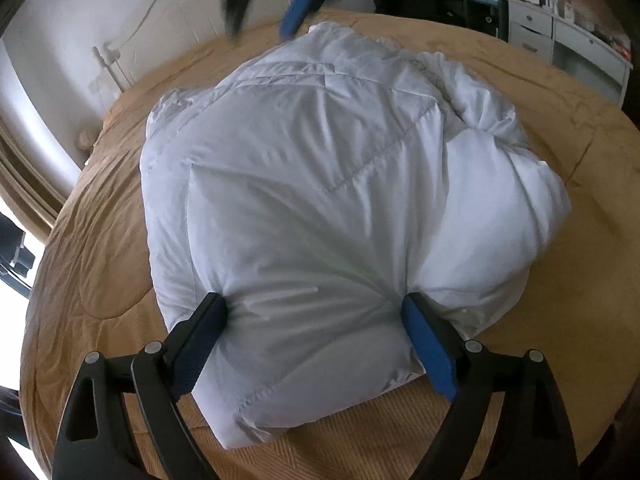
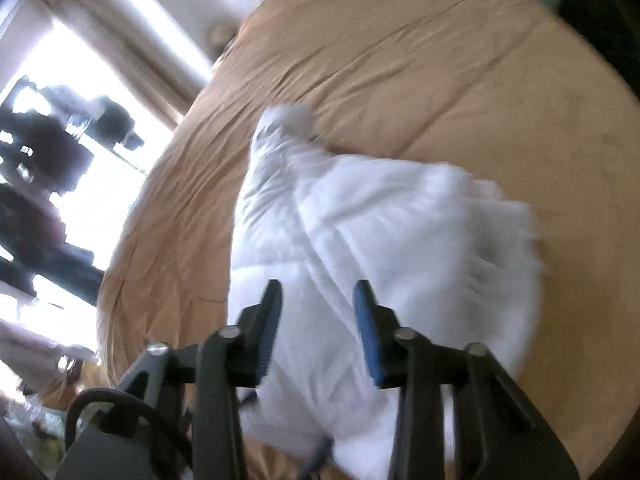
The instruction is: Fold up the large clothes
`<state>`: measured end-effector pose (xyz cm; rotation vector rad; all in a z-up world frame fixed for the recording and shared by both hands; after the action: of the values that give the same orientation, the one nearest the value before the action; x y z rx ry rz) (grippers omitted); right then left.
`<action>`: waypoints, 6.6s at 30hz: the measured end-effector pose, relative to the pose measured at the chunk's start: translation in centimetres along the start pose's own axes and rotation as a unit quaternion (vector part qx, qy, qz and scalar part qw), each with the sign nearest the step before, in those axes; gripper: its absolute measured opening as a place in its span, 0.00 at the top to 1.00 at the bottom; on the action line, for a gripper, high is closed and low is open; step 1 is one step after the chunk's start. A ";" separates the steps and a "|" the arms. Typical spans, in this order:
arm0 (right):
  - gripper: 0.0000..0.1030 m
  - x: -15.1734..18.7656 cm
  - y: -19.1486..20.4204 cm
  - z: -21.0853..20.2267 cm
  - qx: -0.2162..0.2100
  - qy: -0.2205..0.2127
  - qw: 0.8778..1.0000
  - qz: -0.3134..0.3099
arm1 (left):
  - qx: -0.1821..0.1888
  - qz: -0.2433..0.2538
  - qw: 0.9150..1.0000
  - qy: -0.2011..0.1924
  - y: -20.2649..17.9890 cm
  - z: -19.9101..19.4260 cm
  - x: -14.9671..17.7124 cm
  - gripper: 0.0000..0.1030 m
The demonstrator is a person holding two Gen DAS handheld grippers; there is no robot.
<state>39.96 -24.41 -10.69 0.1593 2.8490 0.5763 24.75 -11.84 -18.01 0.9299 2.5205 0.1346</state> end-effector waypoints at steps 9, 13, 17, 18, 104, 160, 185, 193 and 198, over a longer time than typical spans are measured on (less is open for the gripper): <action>1.00 -0.6 -9.1 7.7 0.106 0.053 0.988 0.095 | 0.022 0.019 0.999 -0.014 -0.7 -1.5 -0.4 0.10; 1.00 1.3 -7.0 4.4 0.110 0.008 0.990 0.084 | 0.050 -0.005 0.999 0.002 0.8 -1.0 -0.3 0.09; 1.00 7.1 -2.0 0.5 0.058 -0.066 0.996 0.015 | 0.083 -0.009 0.996 0.004 1.5 -1.1 -0.5 0.06; 1.00 8.7 -1.4 0.8 0.068 -0.065 0.996 0.001 | 0.087 -0.011 0.996 0.004 1.7 -1.1 -0.5 0.06; 0.19 23.8 10.6 -17.4 0.195 -0.063 0.977 0.052 | 0.034 -0.290 0.955 0.056 8.8 -24.4 4.6 0.03; 0.19 25.2 10.5 -16.5 0.233 -0.042 0.970 0.055 | 0.068 -0.273 0.956 0.078 8.3 -24.3 5.4 0.03; 0.19 25.2 10.4 -16.1 0.237 -0.034 0.969 0.058 | 0.075 -0.266 0.958 0.082 8.3 -24.1 5.3 0.03; 0.19 25.3 10.3 -16.1 0.237 -0.031 0.969 0.060 | 0.075 -0.265 0.958 0.083 8.2 -24.0 5.3 0.03; 0.19 25.4 10.3 -16.2 0.239 -0.031 0.969 0.060 | 0.076 -0.264 0.958 0.083 8.1 -24.0 5.4 0.03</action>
<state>12.08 -17.16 2.74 0.4238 2.8752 -0.1070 15.35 -0.71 3.42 0.2751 2.8726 -0.1571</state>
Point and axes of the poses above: each gripper's, at about its wrist camera, not at the fingertips, and z roughly the way its jaws point, y to its left, x to its underside, the point moved 4 cm from there along z, roughly the way its jaws point, and after that the axes turned 11 degrees about y, right-handed, at the moved point
